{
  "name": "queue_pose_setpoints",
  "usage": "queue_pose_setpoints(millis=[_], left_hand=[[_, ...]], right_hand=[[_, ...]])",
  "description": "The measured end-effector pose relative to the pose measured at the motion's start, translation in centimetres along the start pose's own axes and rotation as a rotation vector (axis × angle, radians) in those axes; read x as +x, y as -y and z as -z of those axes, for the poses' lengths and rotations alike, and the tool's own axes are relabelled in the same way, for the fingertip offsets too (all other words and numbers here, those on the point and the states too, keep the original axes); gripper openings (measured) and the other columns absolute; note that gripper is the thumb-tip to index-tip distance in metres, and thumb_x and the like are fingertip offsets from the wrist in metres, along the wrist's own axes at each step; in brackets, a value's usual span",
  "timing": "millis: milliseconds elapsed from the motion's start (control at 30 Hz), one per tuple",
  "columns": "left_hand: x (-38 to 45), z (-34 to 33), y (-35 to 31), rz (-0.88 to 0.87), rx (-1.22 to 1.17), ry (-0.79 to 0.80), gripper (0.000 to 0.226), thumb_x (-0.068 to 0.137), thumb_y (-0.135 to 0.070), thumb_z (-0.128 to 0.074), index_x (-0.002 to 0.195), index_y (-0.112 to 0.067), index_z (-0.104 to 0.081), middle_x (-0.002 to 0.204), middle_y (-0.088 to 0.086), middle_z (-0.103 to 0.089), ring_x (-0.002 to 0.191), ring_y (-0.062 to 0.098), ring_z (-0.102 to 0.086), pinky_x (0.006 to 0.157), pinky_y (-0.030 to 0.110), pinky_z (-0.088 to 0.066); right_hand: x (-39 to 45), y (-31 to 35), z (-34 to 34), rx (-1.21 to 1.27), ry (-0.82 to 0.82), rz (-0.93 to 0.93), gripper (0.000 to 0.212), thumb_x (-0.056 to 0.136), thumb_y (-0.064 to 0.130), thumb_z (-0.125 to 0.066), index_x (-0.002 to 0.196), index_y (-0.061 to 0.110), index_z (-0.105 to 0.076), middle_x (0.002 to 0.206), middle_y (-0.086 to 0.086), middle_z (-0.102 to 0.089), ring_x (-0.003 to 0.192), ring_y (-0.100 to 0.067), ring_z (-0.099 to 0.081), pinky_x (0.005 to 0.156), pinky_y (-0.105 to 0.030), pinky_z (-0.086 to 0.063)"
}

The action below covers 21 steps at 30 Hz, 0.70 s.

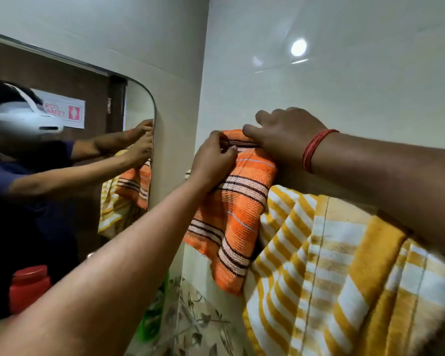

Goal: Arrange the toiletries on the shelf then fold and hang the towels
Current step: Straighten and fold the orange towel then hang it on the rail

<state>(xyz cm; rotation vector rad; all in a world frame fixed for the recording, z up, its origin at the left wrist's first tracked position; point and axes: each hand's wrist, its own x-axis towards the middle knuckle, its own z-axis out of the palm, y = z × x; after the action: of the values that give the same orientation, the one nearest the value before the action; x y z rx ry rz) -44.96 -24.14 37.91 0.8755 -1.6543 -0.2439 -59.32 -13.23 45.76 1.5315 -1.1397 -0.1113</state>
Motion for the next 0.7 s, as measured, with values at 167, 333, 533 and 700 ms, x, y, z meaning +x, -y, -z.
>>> queue_pose_setpoints(millis=[167,333,533,700], left_hand=[[0.0,0.5,1.8,-0.121,0.113,0.052,0.044,0.084,-0.041,-0.042,0.086,-0.008,-0.072,0.092,0.014,-0.072,0.091,0.032,-0.064,0.074,0.042,-0.049],[1.0,1.2,2.2,-0.166,0.207,0.220,0.036,0.090,-0.031,-0.044,0.071,-0.007,-0.064,0.081,0.015,-0.067,0.081,0.033,-0.060,0.062,0.035,-0.035],[0.3,1.5,2.1,-0.243,0.265,0.420,0.039,0.100,-0.034,-0.038,0.104,-0.015,-0.071,0.113,0.017,-0.069,0.103,0.033,-0.059,0.077,0.035,-0.038],[0.3,1.3,-0.2,-0.167,0.312,0.617,0.047,0.103,-0.038,-0.030,0.118,-0.012,-0.066,0.131,0.020,-0.062,0.115,0.035,-0.056,0.083,0.035,-0.036]], right_hand=[[0.8,2.5,0.5,-0.192,-0.140,0.311,0.021,0.083,0.018,-0.049,0.091,0.015,-0.068,0.108,-0.011,-0.061,0.095,-0.035,-0.058,0.068,-0.040,-0.044],[2.8,5.3,2.0,0.205,0.523,0.248,0.028,0.097,0.016,-0.051,0.124,0.011,-0.059,0.121,-0.012,-0.062,0.099,-0.030,-0.059,0.081,-0.037,-0.047],[3.4,5.0,1.2,0.559,0.803,-0.052,0.026,0.093,0.001,-0.046,0.109,0.013,-0.062,0.095,-0.005,-0.062,0.084,-0.025,-0.056,0.069,-0.032,-0.043],[1.0,4.1,0.8,0.744,1.034,-0.240,0.019,0.100,0.011,-0.049,0.107,0.004,-0.066,0.112,-0.011,-0.069,0.089,-0.018,-0.056,0.078,-0.029,-0.046]])
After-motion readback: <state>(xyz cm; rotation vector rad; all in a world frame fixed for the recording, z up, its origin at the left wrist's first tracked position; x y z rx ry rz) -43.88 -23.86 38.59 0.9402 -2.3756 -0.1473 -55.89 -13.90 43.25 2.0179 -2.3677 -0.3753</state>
